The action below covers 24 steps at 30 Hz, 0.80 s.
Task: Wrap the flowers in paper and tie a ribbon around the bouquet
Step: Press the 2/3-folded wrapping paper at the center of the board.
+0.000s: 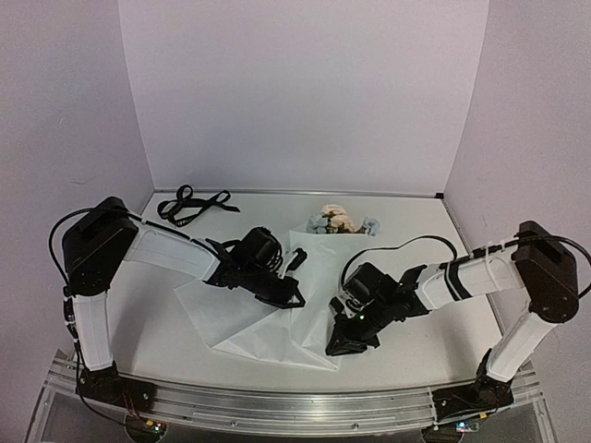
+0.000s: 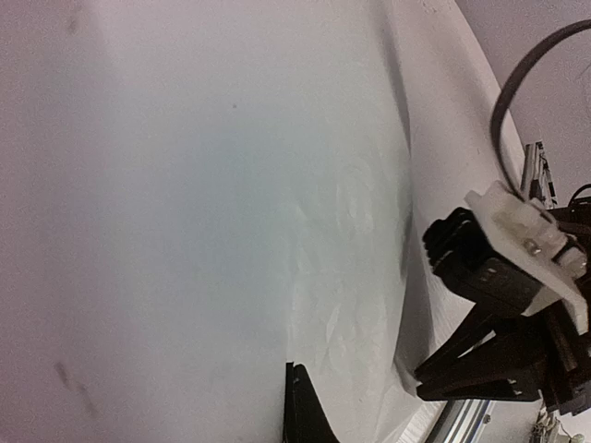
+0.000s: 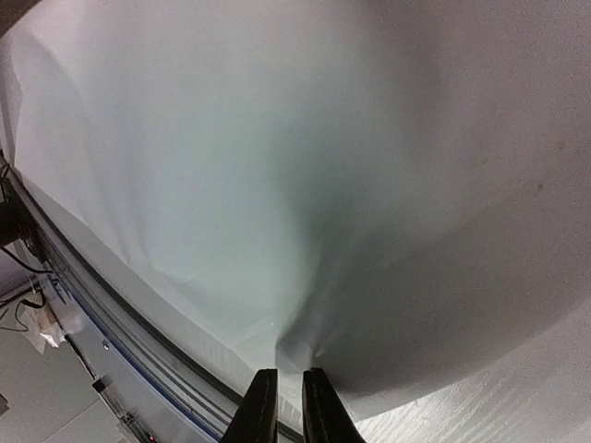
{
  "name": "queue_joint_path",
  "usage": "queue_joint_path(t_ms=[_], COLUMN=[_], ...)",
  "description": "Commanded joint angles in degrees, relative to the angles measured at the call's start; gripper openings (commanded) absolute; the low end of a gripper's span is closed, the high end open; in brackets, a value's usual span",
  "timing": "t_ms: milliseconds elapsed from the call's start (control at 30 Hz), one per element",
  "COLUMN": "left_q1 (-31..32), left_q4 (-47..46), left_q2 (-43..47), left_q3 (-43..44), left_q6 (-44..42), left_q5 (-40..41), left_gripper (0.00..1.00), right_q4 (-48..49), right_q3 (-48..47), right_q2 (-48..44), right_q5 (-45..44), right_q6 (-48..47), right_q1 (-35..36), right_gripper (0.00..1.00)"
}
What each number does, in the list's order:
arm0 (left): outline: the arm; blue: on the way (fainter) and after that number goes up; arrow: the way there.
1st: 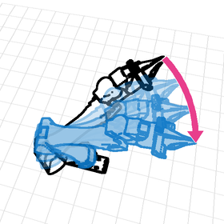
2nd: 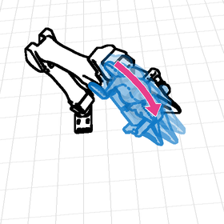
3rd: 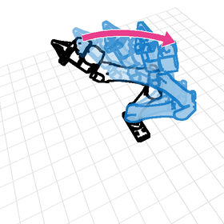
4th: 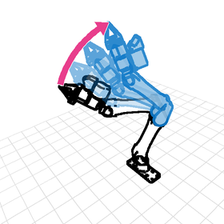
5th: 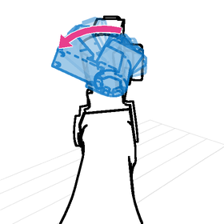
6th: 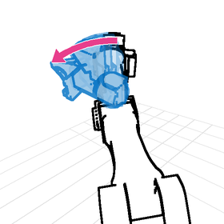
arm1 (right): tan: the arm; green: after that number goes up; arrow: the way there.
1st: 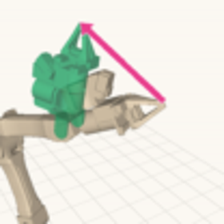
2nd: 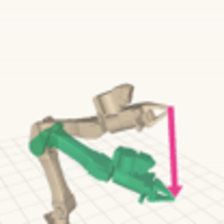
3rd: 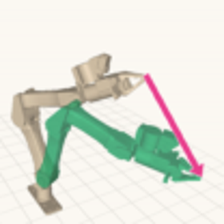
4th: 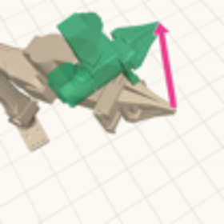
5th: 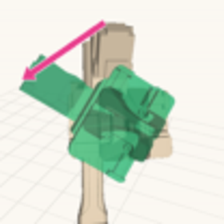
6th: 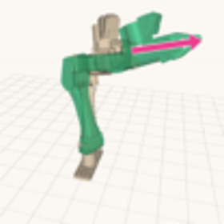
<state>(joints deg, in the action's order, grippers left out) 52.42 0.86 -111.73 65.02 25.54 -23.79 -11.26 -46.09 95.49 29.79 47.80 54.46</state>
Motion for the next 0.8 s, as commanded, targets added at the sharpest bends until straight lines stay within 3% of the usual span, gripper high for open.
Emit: queue_joint_path(t_ms=[0, 367, 500, 567, 767], left_q1=[-0.44, -2.24, -2.33, -2.33, -1.38], left_q4=[-2.04, 0.21, 1.09, 2.31, 5.02], left_q2=[3.50, 4.73, 7.79, 10.08, 18.04], left_q3=[-0.60, -3.47, -4.74, -5.13, -6.37], left_q6=[-0.42, 0.92, 0.93, 0.66, -0.06], left_q5=[0.64, 2.94, 4.79, 6.28, 9.02], left_gripper=[0.00, 0.02, 0.27, 0.44, 0.48], right_q4=[6.22, 8.02, 6.56, 5.88, 3.93], right_q3=[1.64, 6.47, 4.91, 4.13, 2.84], right_q2=[3.41, 1.11, 1.61, 1.86, 0.88], right_q5=[-4.10, -10.19, -9.30, -8.74, -7.88], right_q6=[3.42, 2.37, 1.63, 1.31, 0.91], right_q1=[0.13, 1.42, 2.14, 2.42, 2.58], right_gripper=[0.07, 0.07, 0.08, 0.08, 0.08])
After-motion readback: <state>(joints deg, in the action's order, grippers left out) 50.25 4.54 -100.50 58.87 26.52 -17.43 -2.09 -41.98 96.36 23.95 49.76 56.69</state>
